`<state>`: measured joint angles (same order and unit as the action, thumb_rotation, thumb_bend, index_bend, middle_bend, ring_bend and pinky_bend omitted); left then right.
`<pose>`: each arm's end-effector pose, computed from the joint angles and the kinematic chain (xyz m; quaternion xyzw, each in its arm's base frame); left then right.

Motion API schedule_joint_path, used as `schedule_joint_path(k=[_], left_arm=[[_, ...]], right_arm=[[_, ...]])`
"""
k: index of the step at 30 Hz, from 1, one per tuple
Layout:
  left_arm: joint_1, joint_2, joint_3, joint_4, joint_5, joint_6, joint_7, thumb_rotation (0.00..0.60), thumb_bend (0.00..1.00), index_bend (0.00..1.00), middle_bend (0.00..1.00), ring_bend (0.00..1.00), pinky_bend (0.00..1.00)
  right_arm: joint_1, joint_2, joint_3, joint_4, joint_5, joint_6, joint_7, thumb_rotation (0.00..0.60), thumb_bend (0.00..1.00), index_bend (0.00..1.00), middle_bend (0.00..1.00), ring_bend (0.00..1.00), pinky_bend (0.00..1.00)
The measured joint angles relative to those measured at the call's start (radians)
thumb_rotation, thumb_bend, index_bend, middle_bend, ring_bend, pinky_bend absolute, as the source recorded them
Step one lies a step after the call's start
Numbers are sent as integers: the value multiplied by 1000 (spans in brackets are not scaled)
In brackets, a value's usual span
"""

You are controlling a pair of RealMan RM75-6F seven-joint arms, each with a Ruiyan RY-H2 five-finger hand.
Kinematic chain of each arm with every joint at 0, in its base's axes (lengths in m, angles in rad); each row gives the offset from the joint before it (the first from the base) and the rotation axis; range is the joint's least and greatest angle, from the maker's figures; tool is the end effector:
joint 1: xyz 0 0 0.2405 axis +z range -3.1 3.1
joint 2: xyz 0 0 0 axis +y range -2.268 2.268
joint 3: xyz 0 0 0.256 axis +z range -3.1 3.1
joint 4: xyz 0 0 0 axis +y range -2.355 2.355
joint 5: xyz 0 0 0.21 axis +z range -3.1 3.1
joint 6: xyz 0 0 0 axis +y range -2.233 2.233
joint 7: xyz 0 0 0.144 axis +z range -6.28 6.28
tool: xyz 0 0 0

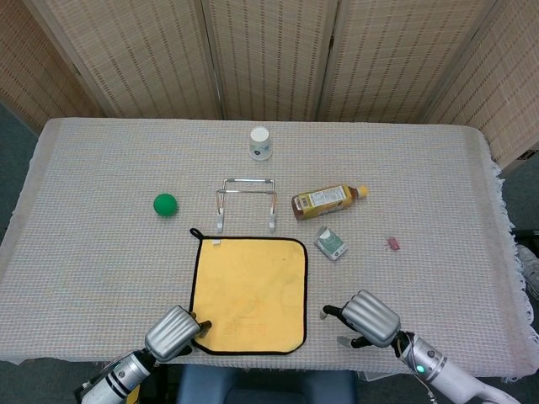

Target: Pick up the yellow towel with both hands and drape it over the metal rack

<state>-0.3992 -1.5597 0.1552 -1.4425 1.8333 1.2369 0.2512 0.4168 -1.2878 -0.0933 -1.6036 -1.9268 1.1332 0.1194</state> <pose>-0.2019 0.1825 -0.0335 -0.8278 -0.2499 -0.3995 0.3045 -0.2093 -0.1984 0.0283 0.8127 -0.3479 0.4032 0.2366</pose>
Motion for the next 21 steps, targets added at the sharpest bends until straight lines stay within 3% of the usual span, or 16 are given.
schedule_joint_path(k=[10,21], left_arm=[[8,-8,3,5,1,16,4,600,469,654,943,789,928],[11,-8,7,9,4,28,-1,600,469,657,943,790,928]], right_arm=[[126,-121,12,1,53,-189,-66,600,220,391,886,1000,1000],[191,-182,14,11,95,-252,-130,600,251,412,895,1000,1000]])
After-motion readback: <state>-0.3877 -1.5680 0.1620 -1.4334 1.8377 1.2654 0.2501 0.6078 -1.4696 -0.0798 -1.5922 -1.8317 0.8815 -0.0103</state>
